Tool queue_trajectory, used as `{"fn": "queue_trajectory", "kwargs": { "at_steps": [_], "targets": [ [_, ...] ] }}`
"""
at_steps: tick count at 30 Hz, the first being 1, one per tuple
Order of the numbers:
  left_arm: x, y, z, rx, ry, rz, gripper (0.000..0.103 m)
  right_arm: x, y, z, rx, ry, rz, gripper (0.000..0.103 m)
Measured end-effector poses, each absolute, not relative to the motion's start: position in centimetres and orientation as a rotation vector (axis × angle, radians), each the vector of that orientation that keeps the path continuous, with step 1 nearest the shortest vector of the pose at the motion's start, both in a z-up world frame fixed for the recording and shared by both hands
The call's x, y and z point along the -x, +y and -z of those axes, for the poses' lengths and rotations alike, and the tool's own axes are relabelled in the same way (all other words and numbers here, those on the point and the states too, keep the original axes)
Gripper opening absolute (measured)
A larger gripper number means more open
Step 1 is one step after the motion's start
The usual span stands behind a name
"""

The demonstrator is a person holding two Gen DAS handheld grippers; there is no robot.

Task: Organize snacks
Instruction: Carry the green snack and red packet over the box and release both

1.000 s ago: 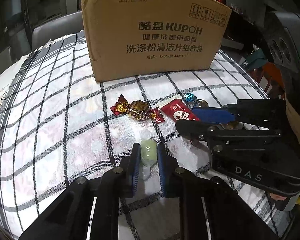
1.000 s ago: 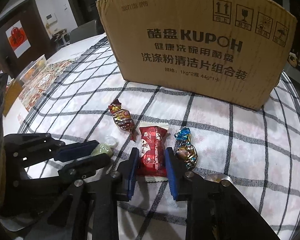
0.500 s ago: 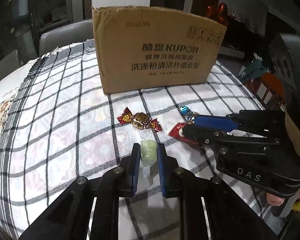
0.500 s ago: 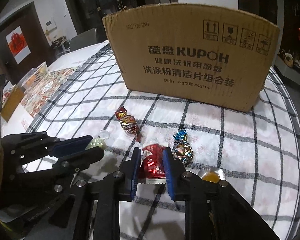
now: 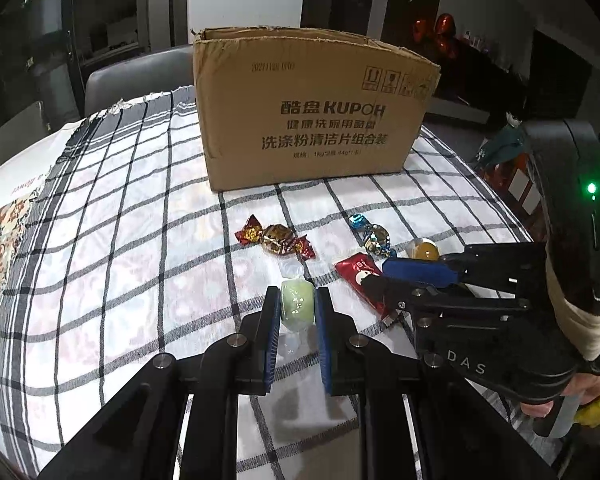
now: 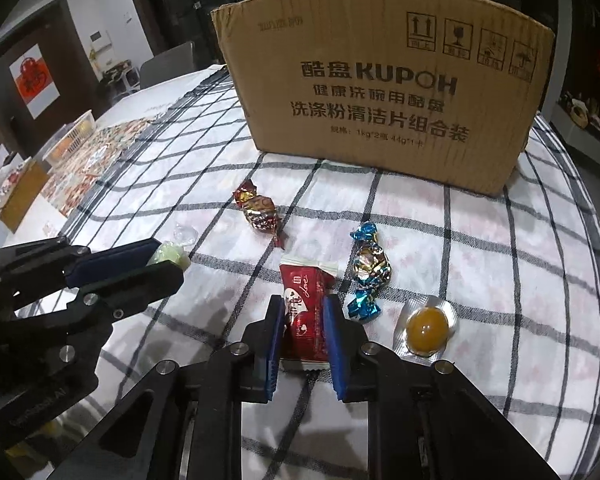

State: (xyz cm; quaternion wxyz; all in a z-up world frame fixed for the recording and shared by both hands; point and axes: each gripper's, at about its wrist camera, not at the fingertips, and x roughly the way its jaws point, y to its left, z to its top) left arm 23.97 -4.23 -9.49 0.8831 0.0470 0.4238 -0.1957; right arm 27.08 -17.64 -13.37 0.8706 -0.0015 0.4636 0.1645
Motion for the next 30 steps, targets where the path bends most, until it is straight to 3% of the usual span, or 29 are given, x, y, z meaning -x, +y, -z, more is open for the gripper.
{"fn": "queue_trajectory", "kwargs": {
  "at_steps": [18,30],
  "targets": [
    [-24.1,-3.8,9.0,-0.080,0.879,0.394,0.018,-27.2,-17.4,13.2,-0.016,0.969,-0.342,0.022],
    [-24.5,-4.8,3.0,-0.062,0.748,0.437,0.018,-26.1,-19.6,4.9,-0.092,0.749,-0.319,0.022]
  ]
}}
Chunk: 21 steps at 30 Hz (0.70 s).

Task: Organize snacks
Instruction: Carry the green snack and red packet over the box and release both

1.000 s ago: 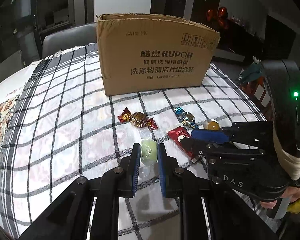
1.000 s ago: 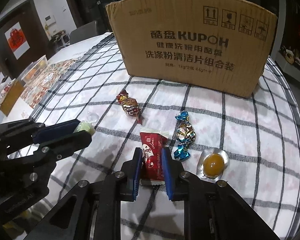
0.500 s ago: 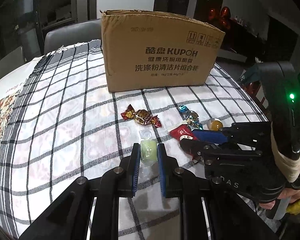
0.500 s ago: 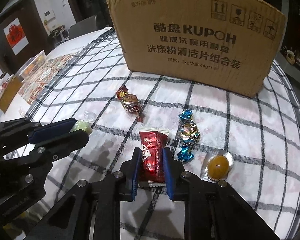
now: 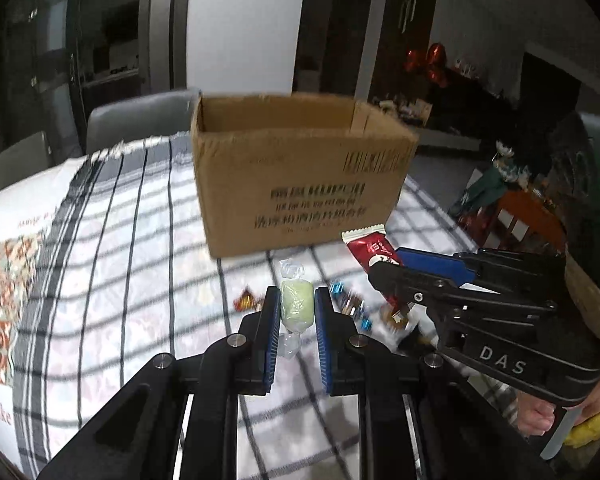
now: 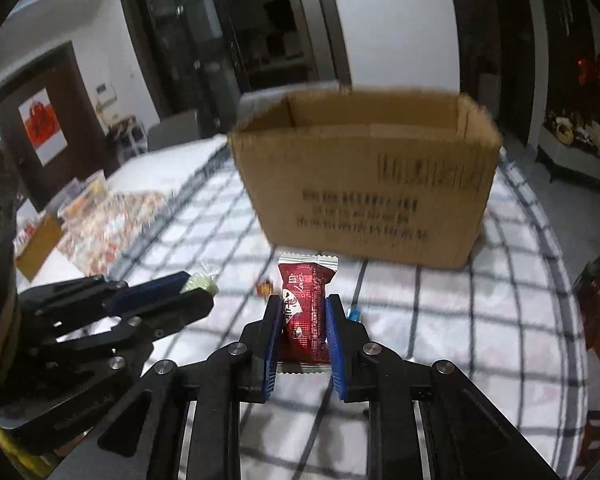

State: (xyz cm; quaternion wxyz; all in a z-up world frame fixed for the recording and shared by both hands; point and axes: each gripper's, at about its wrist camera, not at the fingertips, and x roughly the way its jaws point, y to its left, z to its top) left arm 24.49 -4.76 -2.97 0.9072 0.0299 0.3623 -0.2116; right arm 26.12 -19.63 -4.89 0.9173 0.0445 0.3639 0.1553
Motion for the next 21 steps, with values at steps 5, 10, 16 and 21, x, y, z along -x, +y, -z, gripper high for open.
{"fn": "queue_trajectory", "kwargs": {
  "at_steps": [5,10,16,21],
  "targets": [
    [-26.0,-5.6,-0.2,-0.085,0.675,0.443,0.018,-26.9,-20.4,1.7,-0.087,0.673,-0.299,0.022],
    [-27.7,-6.2,-2.7,-0.110,0.618,0.442,0.018,-28.3,-21.2,-1.1,-0.083,0.610,-0.271,0.022],
    [-30.0,-7.0,-4.9,-0.130,0.577,0.444,0.018,-30.4,-21.7,-3.2,-0.070,0.569,-0.251,0.022],
    [-32.2,-7.7,-6.3,-0.153,0.549,0.442,0.018,-32.5,-22.1,-4.2,-0.062,0.562,-0.240,0.023]
  ]
}}
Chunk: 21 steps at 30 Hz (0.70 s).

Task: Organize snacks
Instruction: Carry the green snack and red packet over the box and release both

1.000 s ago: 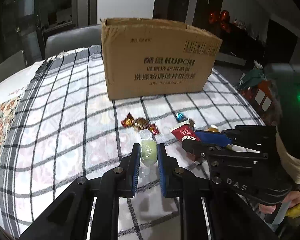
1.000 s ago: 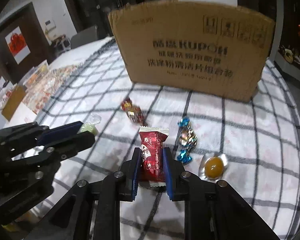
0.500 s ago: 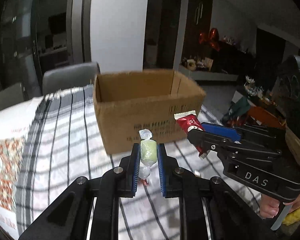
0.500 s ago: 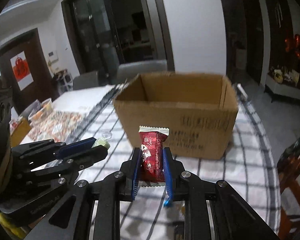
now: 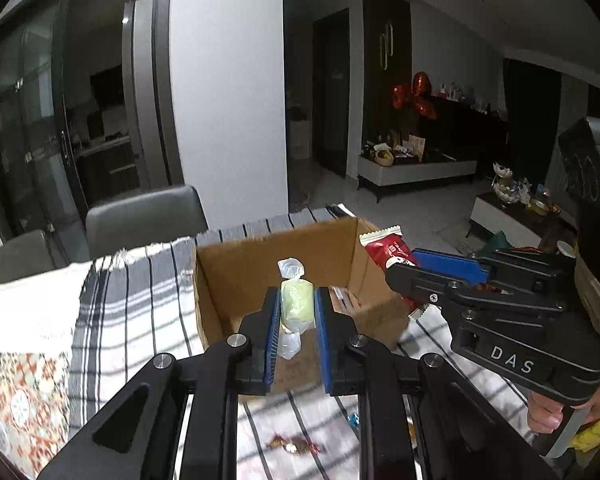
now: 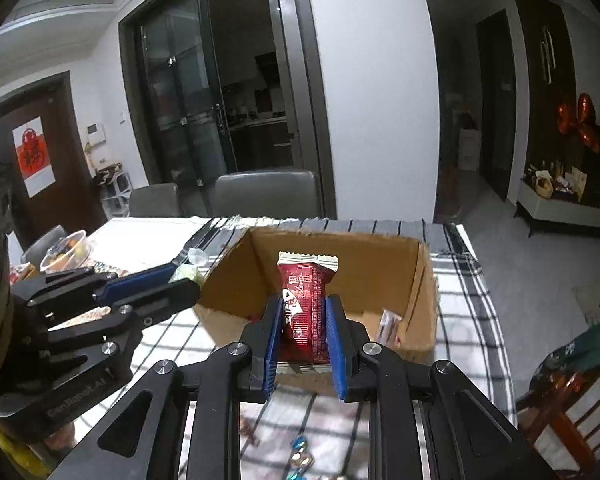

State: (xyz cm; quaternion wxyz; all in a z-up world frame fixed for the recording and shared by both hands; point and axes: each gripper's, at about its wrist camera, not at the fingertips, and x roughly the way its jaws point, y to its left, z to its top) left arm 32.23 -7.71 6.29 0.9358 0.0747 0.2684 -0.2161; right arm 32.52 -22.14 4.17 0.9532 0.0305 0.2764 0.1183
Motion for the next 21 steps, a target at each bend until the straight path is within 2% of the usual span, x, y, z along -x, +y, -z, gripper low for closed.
{"fn": "queue_trajectory", "kwargs": {
  "at_steps": [12,13,14,15,16,17,21],
  "targets": [
    [-38.4,-8.9,-6.2,-0.133,0.565,0.442,0.018,-37.1,-23.3,-4.2,-0.033,0.565,-0.211,0.023],
    [-38.8,-9.0,-6.1,-0.133,0.565,0.437,0.023,-37.4,-23.4,-4.1,-0.028,0.560,-0.198,0.024],
    [-39.2,-9.0,-6.1,-0.132,0.565,0.425,0.035,-37.4,-23.3,-4.0,-0.026,0.561,-0.191,0.026],
    [-39.2,-8.9,-6.0,-0.130,0.560,0.416,0.040,-37.7,-23.4,-3.9,-0.027,0.562,-0.182,0.029],
    [-39.3,-8.9,-5.9,-0.129,0.558,0.405,0.044,-37.8,-23.6,-3.8,-0.028,0.562,-0.174,0.035],
    [-39.3,-8.7,-5.8,-0.130,0.560,0.394,0.044,-37.7,-23.6,-3.8,-0.028,0.562,-0.168,0.038],
    [-38.6,-8.1,-5.5,-0.132,0.566,0.381,0.050,-37.3,-23.6,-3.6,-0.024,0.570,-0.163,0.038]
  ]
}}
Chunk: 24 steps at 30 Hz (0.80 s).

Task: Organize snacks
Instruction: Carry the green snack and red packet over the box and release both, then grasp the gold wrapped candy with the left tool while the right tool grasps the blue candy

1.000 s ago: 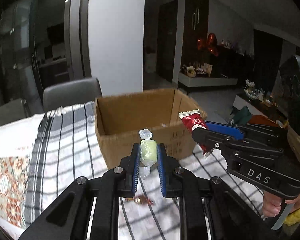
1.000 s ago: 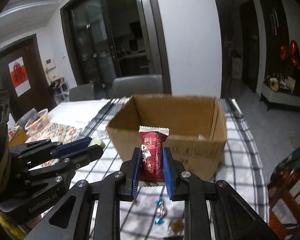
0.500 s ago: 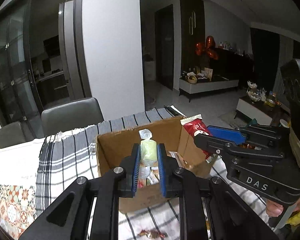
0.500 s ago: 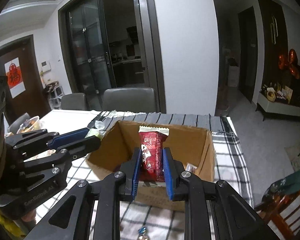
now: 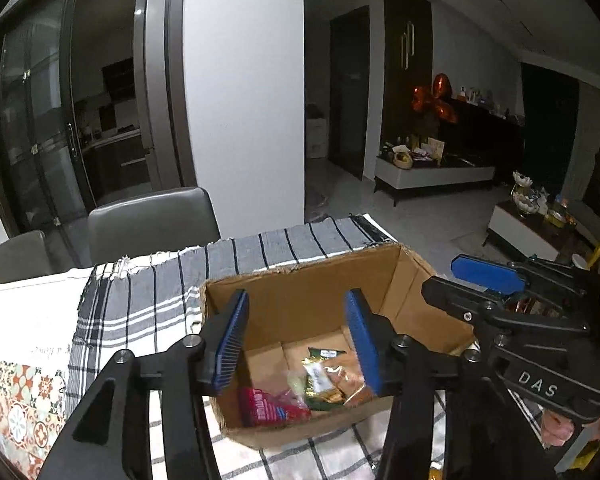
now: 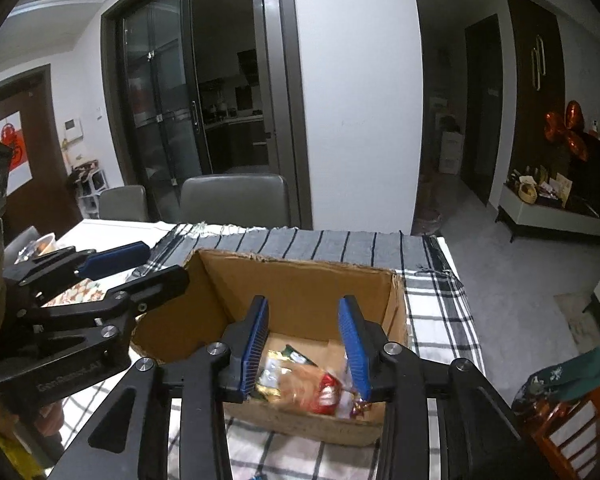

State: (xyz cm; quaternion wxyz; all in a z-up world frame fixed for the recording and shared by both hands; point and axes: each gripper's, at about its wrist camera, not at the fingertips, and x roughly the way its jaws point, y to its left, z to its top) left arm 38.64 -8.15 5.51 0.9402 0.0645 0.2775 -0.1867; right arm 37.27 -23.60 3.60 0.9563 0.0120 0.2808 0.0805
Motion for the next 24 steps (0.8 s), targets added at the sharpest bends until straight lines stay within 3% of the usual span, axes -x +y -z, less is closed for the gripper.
{"fn": "queue_trajectory", "kwargs": {
  "at_steps": [24],
  "targets": [
    [-29.1,-5.8,-3.3,-0.150,0.578,0.376,0.051,-29.2,-21.6,-0.3,-0.059,0.614,-0.259,0.038]
  ]
}}
